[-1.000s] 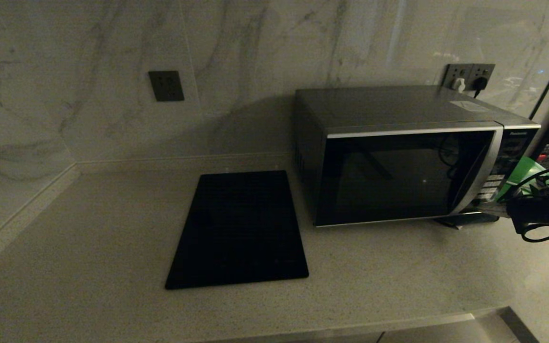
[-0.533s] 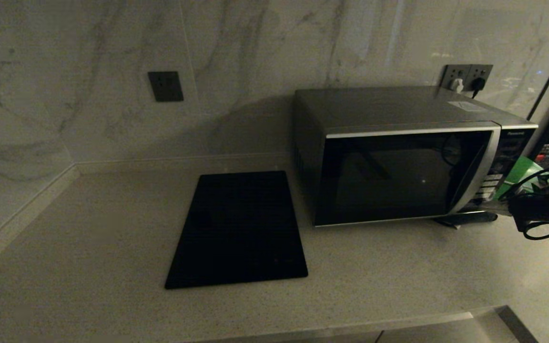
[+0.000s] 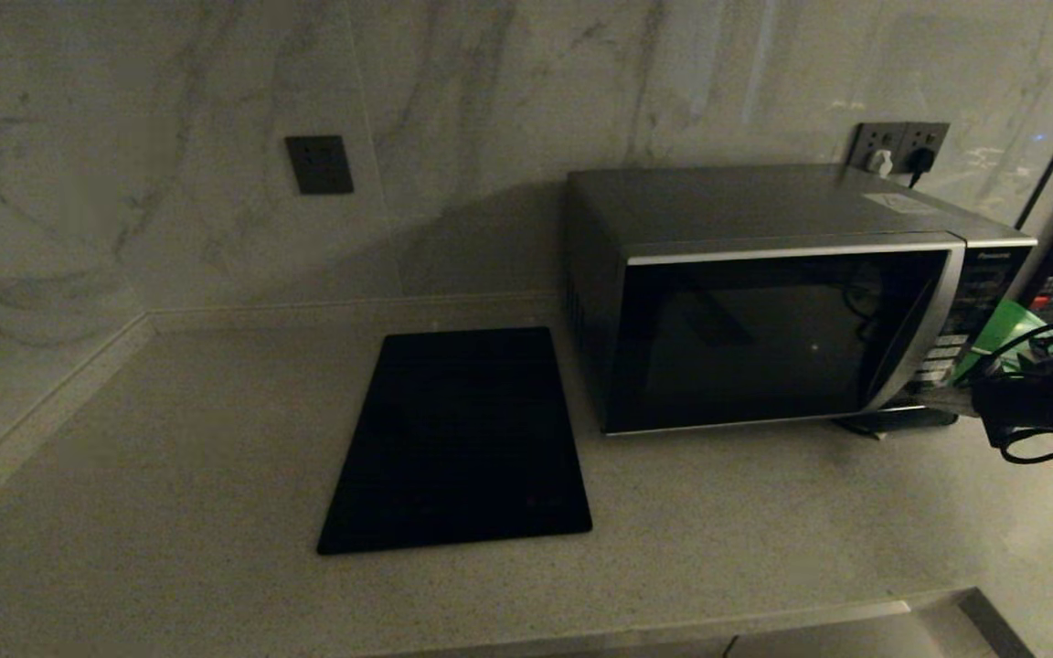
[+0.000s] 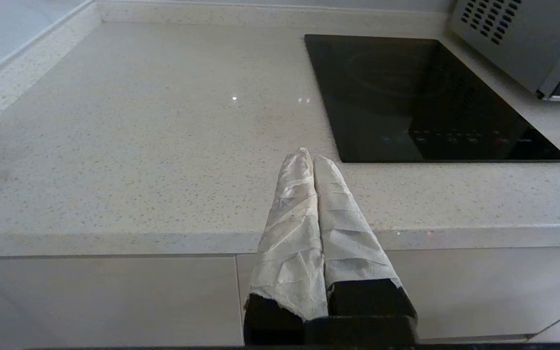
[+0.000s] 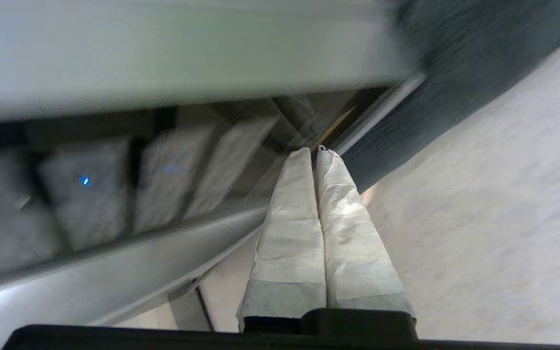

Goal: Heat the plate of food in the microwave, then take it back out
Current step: Open the microwave oven

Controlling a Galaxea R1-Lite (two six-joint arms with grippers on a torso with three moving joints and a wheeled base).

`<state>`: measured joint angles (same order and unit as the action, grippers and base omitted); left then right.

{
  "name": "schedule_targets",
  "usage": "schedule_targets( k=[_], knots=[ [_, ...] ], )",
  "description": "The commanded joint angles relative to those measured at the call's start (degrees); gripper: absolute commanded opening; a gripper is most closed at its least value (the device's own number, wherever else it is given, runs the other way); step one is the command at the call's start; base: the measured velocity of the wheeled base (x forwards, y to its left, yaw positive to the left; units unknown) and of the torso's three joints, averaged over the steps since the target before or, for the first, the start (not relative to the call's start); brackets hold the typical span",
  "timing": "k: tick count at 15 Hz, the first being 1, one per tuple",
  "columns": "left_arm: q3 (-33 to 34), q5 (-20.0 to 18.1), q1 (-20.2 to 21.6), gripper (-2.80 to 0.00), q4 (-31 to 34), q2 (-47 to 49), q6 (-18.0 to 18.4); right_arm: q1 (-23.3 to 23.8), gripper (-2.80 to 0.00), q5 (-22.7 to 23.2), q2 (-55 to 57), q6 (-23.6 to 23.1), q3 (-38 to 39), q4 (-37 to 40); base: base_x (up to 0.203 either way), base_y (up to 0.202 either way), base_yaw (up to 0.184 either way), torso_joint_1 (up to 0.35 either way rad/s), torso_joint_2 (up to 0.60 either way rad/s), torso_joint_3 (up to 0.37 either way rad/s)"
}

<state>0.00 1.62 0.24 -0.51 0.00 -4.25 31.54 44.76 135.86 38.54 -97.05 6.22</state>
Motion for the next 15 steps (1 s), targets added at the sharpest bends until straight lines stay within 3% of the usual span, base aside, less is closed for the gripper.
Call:
schedule_targets(
  k=[1,5,8,12,15],
  knots=[
    [0.0,0.0,0.0,-2.8,0.0,0.1,-0.1,1.3,-2.8,0.3,-7.7,-1.1,5.8,0.4,0.0,0.0,0.0,0.0,0.0,0.0],
    [0.0,0.0,0.0,-2.8,0.0,0.1,-0.1,2.4,-2.8,-2.1,-23.8,-5.2,19.3,0.5,0.0,0.0,0.0,0.0,0.0,0.0],
    [0.0,0.0,0.0,-2.8,0.0,0.1,-0.1,2.2,-2.8,-10.1,-39.6,-7.6,27.1,2.8,0.0,0.0,0.0,0.0,0.0,0.0],
    [0.0,0.0,0.0,-2.8,0.0,0.1,-0.1,-2.2,-2.8,-27.0,-62.0,-15.2,30.9,17.5,0.0,0.0,0.0,0.0,0.0,0.0],
    [0.0,0.0,0.0,-2.8,0.0,0.1,-0.1,-12.7,-2.8,-41.1,-76.8,-19.4,35.0,24.0,0.0,0.0,0.0,0.0,0.0,0.0]
  ],
)
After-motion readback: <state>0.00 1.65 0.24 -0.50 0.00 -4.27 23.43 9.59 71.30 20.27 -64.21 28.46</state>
